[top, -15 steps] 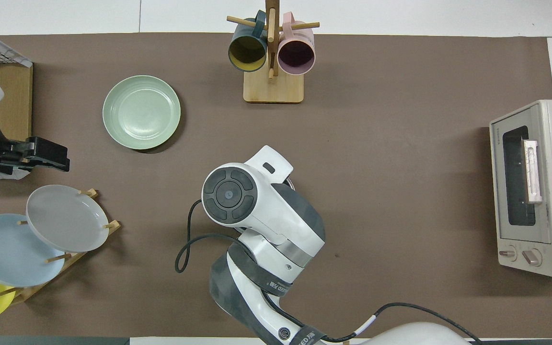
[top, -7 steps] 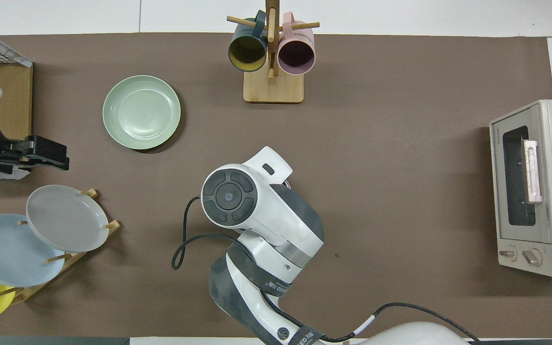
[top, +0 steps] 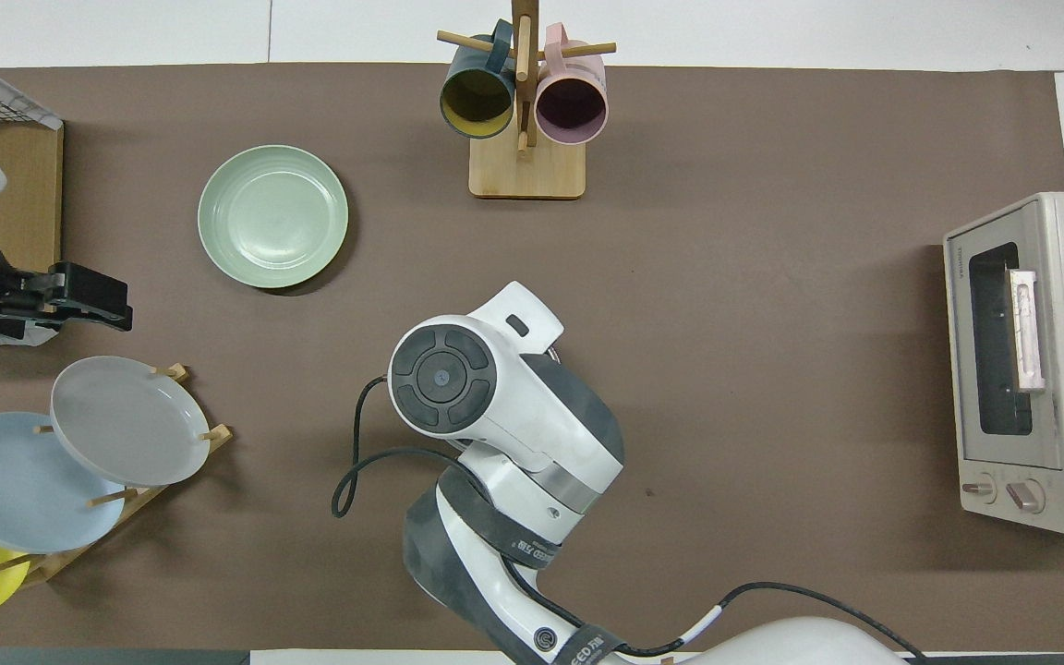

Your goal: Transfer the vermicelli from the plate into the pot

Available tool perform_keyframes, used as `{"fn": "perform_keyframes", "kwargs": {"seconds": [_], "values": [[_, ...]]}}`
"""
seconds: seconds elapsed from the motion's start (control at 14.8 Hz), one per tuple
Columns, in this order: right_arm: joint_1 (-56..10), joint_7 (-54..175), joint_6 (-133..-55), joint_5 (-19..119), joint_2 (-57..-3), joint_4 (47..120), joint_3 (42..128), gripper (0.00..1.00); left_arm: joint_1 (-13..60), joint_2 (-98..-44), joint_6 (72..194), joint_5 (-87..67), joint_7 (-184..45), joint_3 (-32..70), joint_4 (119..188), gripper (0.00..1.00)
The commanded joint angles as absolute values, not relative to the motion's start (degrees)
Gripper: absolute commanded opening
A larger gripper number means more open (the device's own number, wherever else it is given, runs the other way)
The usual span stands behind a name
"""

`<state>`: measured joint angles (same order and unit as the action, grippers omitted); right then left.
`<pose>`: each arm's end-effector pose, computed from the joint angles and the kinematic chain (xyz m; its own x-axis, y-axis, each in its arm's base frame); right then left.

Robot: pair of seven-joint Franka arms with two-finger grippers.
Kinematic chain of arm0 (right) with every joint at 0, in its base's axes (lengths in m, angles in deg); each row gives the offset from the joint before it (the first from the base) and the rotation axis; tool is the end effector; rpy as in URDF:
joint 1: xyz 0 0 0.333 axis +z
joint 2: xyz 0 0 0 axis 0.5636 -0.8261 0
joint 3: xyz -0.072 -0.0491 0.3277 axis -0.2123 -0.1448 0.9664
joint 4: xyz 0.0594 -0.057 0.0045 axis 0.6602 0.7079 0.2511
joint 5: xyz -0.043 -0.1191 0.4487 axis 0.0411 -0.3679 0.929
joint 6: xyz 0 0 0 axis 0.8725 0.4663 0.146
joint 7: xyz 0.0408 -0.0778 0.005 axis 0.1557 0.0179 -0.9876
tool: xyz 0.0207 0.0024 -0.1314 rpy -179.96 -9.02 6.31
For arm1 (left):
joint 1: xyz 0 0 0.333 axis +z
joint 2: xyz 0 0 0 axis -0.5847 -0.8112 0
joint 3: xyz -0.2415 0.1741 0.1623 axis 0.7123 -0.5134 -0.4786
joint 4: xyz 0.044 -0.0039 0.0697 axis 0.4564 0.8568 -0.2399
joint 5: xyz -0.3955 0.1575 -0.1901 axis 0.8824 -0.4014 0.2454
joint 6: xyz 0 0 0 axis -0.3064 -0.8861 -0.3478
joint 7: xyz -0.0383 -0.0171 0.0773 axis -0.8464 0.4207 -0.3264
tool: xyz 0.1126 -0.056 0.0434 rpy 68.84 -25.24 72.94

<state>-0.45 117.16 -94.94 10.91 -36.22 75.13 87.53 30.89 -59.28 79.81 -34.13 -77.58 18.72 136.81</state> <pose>0.5518 0.4966 0.3660 0.9959 -0.0326 0.0845 -0.0339 -0.9993 0.0139 0.5983 -0.0849 0.6125 0.9952 -0.0108 -0.0975 -0.0101 -0.9999 0.0074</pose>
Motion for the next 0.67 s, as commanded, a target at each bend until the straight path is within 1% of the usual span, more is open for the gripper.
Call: {"fn": "perform_keyframes", "kwargs": {"seconds": [0.0, 0.34, 0.4, 0.61], "values": [[-4.1, 116.3, -92.3, 9.9, -33.4, 74.6, 87.9, 1.0, 32.1, -58.3, 79.5, -33.8, -77.7, 19.6, 137.2, 1.0], [-13.1, 104.2, -83.3, 10.7, -26.8, 74.3, 87.7, 1.0, 32.2, -57.8, 80.0, -33.8, -77.4, 19.7, 137.5, 1.0], [-15.1, 101.5, -81.3, 12.8, -24.8, 74.2, 87.4, 1.0, 32.2, -57.8, 80.0, -33.8, -77.5, 19.6, 137.5, 1.0], [-23.0, 94.0, -76.3, 16.8, -19.5, 74.2, 87.0, 1.0, 32.2, -57.7, 79.6, -33.8, -77.3, 19.6, 137.5, 1.0]]}}
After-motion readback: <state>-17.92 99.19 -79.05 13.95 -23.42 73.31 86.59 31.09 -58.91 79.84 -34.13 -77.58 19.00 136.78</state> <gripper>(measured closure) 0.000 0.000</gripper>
